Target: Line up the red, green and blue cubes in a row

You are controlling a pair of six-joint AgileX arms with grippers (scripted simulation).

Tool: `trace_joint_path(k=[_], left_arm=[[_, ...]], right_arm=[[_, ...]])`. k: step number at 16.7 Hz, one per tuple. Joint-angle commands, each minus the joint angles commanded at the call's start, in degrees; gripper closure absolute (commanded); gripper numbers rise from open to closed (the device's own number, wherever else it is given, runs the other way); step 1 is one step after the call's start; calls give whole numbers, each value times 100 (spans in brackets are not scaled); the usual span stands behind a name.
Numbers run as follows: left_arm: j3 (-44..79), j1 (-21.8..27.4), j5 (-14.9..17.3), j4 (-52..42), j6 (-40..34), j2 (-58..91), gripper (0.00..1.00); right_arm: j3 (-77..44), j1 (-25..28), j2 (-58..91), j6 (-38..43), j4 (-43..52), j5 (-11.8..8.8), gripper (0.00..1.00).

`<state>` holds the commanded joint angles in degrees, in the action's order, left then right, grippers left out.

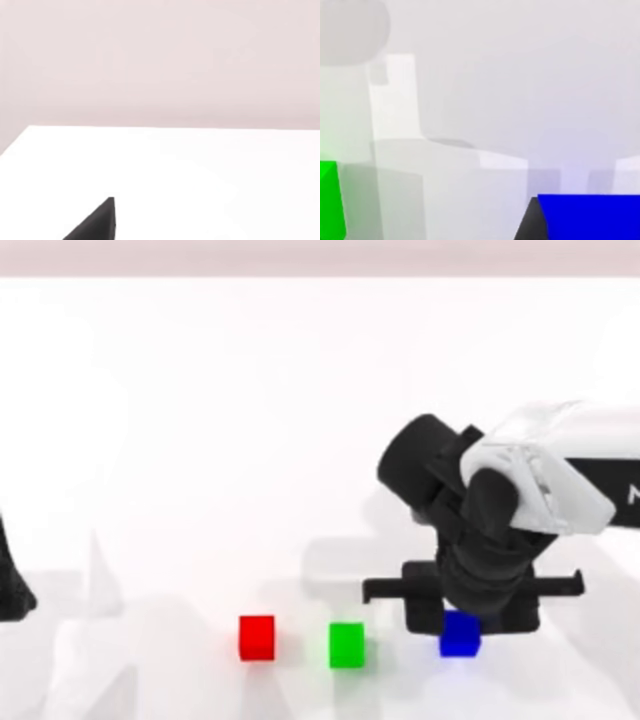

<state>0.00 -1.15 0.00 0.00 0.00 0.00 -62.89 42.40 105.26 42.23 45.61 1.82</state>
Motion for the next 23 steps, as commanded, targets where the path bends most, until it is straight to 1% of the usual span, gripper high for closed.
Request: trace_joint_path(k=[2, 15, 16, 23], left_arm=[[0, 0, 0, 0, 0, 0, 0], [0, 0, 0, 0, 0, 0, 0], [0, 0, 0, 0, 0, 0, 0], [0, 0, 0, 0, 0, 0, 0]], right_arm=[[0, 0, 0, 0, 0, 0, 100], [0, 0, 0, 0, 0, 0, 2], [0, 0, 0, 0, 0, 0, 0], [0, 0, 0, 0, 0, 0, 0]])
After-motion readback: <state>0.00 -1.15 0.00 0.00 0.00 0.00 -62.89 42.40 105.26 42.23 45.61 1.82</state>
